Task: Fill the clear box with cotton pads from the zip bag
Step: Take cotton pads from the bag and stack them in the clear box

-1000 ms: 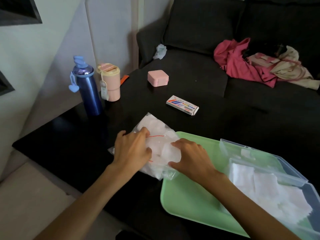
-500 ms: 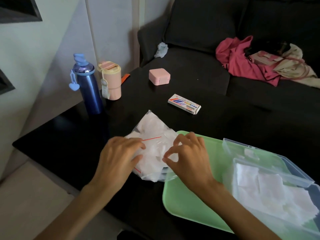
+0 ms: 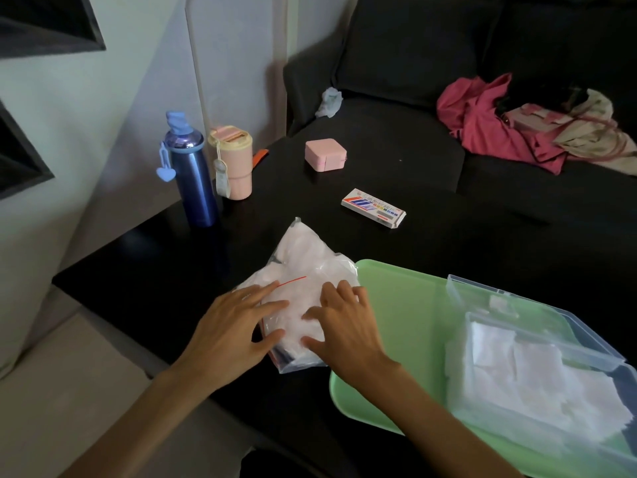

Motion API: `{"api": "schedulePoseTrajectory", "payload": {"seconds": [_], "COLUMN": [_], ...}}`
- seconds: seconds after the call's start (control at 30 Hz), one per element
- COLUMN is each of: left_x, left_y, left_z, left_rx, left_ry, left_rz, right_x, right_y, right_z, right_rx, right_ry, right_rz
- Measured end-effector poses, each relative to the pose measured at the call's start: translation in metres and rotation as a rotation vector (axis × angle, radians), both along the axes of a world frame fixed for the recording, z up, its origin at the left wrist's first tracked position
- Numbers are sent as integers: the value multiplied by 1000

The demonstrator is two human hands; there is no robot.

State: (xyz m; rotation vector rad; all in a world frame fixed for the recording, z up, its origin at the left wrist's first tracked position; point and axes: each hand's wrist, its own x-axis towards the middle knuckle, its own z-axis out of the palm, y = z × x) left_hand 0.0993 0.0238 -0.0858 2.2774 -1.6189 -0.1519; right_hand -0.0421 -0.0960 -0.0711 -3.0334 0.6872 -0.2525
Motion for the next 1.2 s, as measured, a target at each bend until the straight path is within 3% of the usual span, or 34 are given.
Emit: {"api": "schedulePoseTrajectory", "payload": {"seconds": [0.13,0.3,0.37,0.57,0.63,0.7,0.8,0.9,1.0,1.1,1.2], "left_x": [-3,-12,-12,-9,-10,-18,-46,-79,-103,-120,-136], "left_y": [-3,-13,-17,-26,-29,-32,-40,-57,-72,-85,-94], "left_z": [5,13,15,27,34,44,70,87,87,82,76], "left_rx": [-4,-76,-61,19,-55,-250,-444,-270,-227,-177,-110], "left_ry": [44,38,46,114,225,374,680,934,1068,1211,1335], "left_rz": [16,75,100,134,137,115,107,-4,-116,-115,-118], "right_x": [-3,-24,-28,-30,-38,-48,-66,-89,-119,-155,-186], "right_y": [6,2,2,-2,-4,-5,-8,-8,-10,-16,-21], "right_z": [0,0,5,34,49,61,70,74,75,76,78], "right_rx": [-28,50,232,1042,1332,1461,1376,1182,1086,1184,1296], "right_ry": [-55,-340,-447,-752,-863,-920,-962,-969,-935,-829,-854], "right_rz": [36,-35,-75,-337,-354,-379,-442,-471,-455,-387,-403]}}
